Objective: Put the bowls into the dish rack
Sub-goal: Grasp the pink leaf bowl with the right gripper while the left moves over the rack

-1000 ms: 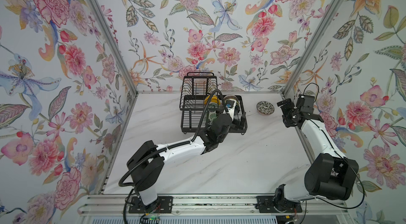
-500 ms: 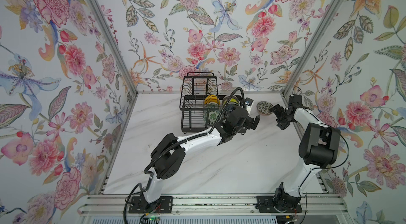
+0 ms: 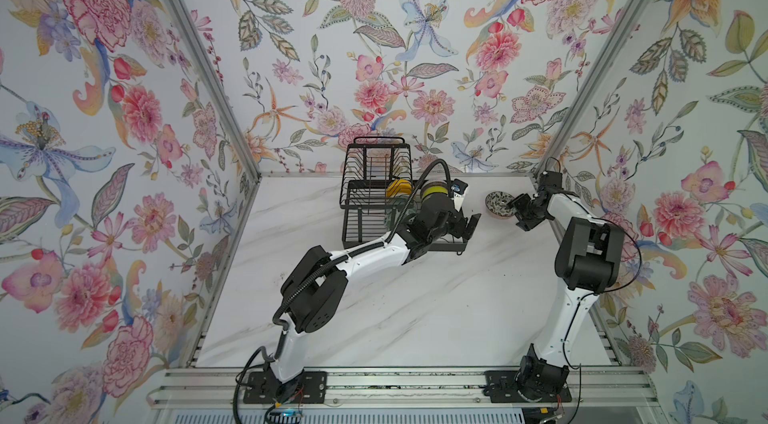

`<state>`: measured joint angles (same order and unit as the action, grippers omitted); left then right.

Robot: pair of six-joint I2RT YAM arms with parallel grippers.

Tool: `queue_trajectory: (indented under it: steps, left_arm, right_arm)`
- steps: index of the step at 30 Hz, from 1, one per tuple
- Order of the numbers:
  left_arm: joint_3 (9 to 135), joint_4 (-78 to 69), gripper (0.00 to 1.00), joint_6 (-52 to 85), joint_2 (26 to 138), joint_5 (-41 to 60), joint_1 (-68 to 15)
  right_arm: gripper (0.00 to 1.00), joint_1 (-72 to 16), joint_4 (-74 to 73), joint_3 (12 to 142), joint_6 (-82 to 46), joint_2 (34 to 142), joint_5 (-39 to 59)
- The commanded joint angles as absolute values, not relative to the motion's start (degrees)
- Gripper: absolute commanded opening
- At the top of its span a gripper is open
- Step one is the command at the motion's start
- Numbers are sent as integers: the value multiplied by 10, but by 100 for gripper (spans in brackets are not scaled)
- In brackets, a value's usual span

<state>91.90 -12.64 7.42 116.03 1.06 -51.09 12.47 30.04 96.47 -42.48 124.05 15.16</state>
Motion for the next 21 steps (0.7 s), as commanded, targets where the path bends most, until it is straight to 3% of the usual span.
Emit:
queue_trajectory:
  steps: [1, 11, 21]
  left_arm:
    - [915, -147, 99, 86, 1148, 30, -497]
    - [907, -145, 99, 75, 1140, 36, -487]
    - [869, -156, 99, 94, 1118, 64, -481]
  right_arm:
    - [60, 124, 326, 994, -424, 1267, 139]
    - [42, 115, 333, 1020, -422, 1292, 115]
    - [6, 104, 302, 988, -433, 1280, 129]
